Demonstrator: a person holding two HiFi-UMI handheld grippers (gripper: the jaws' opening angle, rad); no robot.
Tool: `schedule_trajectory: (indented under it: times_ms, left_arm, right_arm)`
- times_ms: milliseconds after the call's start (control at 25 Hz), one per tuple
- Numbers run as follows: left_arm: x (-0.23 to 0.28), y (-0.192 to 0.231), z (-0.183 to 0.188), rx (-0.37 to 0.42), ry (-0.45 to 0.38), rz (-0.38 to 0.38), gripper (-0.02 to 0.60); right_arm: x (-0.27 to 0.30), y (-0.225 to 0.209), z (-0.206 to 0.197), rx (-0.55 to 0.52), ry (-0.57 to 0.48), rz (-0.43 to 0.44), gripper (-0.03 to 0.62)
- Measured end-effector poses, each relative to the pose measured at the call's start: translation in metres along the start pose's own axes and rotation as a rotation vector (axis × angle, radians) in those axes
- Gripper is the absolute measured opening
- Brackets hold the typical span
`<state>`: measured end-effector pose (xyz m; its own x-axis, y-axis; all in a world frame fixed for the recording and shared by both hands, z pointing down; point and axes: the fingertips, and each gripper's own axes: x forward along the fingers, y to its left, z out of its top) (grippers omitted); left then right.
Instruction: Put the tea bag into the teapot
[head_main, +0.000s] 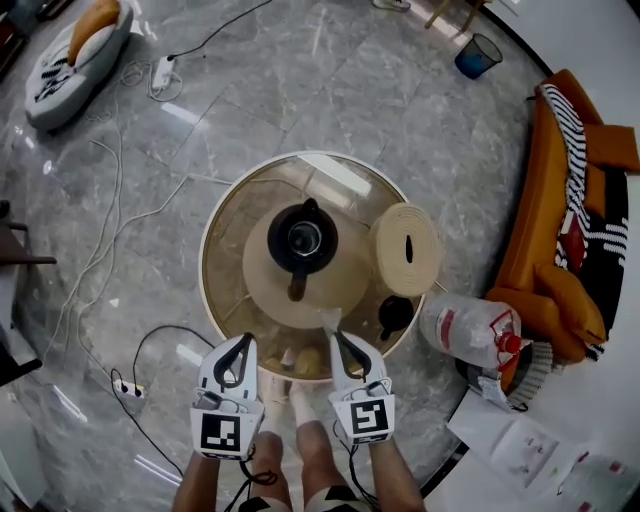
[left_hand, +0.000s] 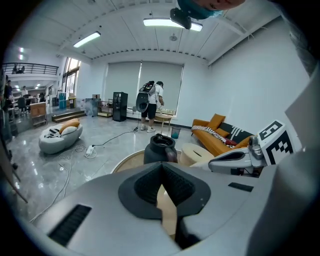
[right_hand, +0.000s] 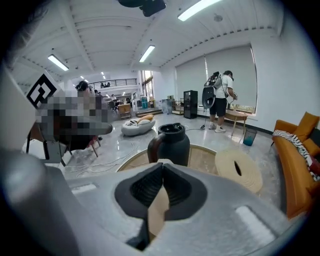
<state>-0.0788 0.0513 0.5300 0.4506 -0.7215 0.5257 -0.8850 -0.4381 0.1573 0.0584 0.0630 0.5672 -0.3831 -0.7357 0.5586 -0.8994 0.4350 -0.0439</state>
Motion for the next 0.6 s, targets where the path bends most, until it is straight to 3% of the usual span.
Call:
schedule_trajectory:
  times_ms: [240, 440, 600]
  left_arm:
    - [-0.012, -0.001, 0.041, -0.015, -0.033, 0.015, 0.017]
    - [-0.02, 0.003, 0.071, 0.042, -0.076, 0.012, 0.017]
    - [-0.023, 0.004, 0.091, 0.01, -0.093, 0.025, 0.017]
  right_arm:
    - [-0.019, 0.001, 0.05, 0.012, -0.076, -0.008, 0.002]
    - [-0.026, -0.001, 0.088, 0.002, -0.102, -0.009, 0.002]
    - [-0.027, -0.005, 0.114, -0.006, -0.14, -0.013, 0.002]
